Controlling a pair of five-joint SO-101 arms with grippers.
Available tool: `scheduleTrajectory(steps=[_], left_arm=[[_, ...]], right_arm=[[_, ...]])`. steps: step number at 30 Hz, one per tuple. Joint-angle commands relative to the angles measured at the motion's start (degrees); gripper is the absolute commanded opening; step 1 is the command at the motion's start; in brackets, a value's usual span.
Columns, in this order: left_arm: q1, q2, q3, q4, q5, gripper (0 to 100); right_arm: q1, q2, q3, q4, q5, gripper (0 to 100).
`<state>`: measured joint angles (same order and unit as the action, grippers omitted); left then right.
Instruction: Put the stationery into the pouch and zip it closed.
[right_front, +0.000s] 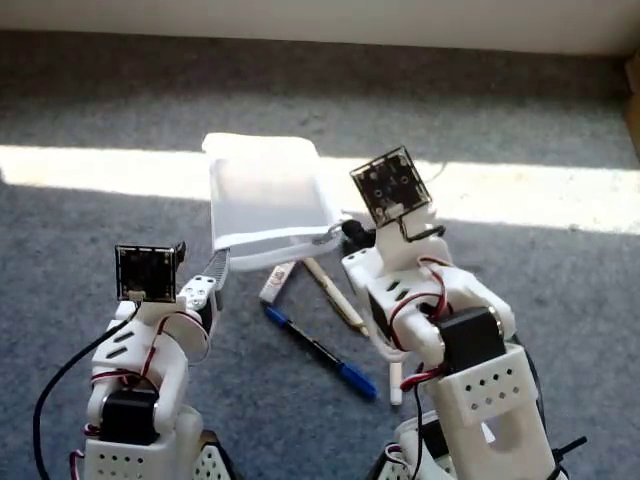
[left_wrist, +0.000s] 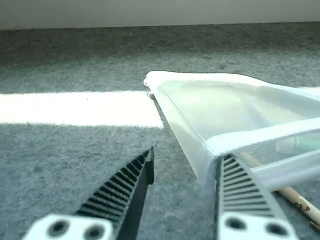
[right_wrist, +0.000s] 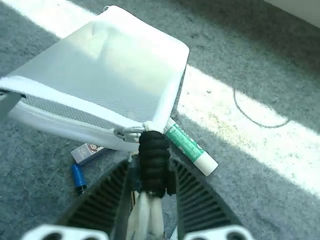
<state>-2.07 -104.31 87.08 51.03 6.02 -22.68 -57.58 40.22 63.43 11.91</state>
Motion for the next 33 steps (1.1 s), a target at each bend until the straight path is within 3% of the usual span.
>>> scheduleTrajectory(steps=[1, 14, 21, 23, 30, 33], left_arm=[[0.5, -0.7, -0.1, -0.8, 0.5, 20], [0.8, -0.7, 3.0, -5.2, 0.5, 20], [0.8, -0.7, 2.3, -5.3, -4.0, 1], [0.8, -0.7, 0.9, -4.9, -4.4, 1], [0.8, -0.6, -10.0, 8.5, -4.3, 1], [0.8, -0.6, -11.8, 10.7, -4.3, 1]], right_arm=[[-2.4, -5.7, -1.0, 2.0, 0.3, 0.4], [-6.0, -9.4, -0.7, 3.0, 0.3, 0.4], [-5.8, -9.3, -0.5, -0.1, 0.3, 0.5], [-5.7, -9.1, -0.5, -0.3, 0.3, 0.6], [-2.7, -9.0, -0.5, 0.0, -1.1, 1.1], [1.2, -9.0, -0.8, 0.0, -5.2, 9.1]])
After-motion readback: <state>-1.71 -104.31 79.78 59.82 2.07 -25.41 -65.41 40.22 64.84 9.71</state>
